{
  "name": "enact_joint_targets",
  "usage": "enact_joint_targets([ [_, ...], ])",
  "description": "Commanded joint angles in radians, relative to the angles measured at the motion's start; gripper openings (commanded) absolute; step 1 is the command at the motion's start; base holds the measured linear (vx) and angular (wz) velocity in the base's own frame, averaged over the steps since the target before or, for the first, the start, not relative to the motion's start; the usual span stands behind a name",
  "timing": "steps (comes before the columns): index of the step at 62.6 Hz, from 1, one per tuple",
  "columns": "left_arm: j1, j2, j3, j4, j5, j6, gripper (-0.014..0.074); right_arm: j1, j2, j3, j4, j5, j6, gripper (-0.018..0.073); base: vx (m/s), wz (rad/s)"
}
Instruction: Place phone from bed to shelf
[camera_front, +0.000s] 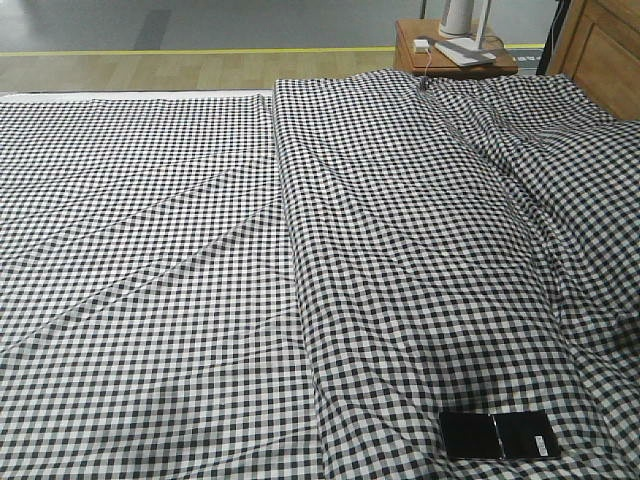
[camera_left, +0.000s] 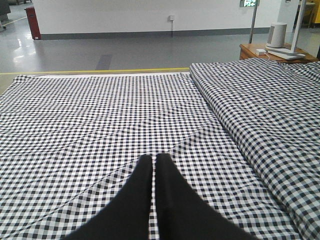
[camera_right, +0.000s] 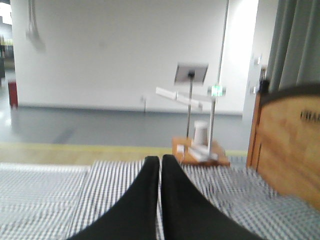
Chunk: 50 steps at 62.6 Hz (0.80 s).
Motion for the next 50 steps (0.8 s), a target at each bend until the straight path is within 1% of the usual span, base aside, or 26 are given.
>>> enact_joint_targets([
  [1, 0.001, -0.007, 0.002, -0.006, -0.073, -0.004, 0.0001, -0.004, 0.098, -0.052, -0.012, -0.033, -0.009, 0.0016, 0.00, 0.00],
  [10, 0.001, -0.007, 0.002, -0.006, -0.073, -0.004, 0.0001, -0.004, 0.218, -0.054, -0.012, -0.026, -0.009, 0.0083, 0.00, 0.00],
  [14, 0.001, -0.007, 0.002, -0.006, -0.073, -0.004, 0.0001, -0.004, 0.264, -0.054, -0.012, -0.024, -0.009, 0.0131, 0.00, 0.00],
  [18, 0.001, -0.007, 0.002, -0.006, -0.073, -0.004, 0.0001, -0.004, 0.301, -0.054, -0.009, -0.020, -0.005, 0.0207, 0.00, 0.00],
  [23, 0.001, -0.007, 0.002, -0.006, -0.073, -0.004, 0.0001, -0.004, 0.332, -0.054, -0.004, -0.016, -0.004, 0.0327, 0.00, 0.00],
  [33, 0.001, -0.007, 0.002, -0.006, -0.073, -0.004, 0.0001, -0.004, 0.346, -0.053, -0.004, -0.013, 0.021, 0.0616, 0.00, 0.00],
  [38, 0.001, -0.007, 0.002, -0.006, -0.073, -0.004, 0.0001, -0.004, 0.346, -0.053, -0.004, -0.012, 0.021, 0.0727, 0.00, 0.00],
  [50, 0.001, -0.007, 0.002, -0.006, -0.073, -0.004, 0.0001, -0.004, 0.344, -0.053, -0.004, 0.043, 0.020, 0.0715, 0.00, 0.00],
])
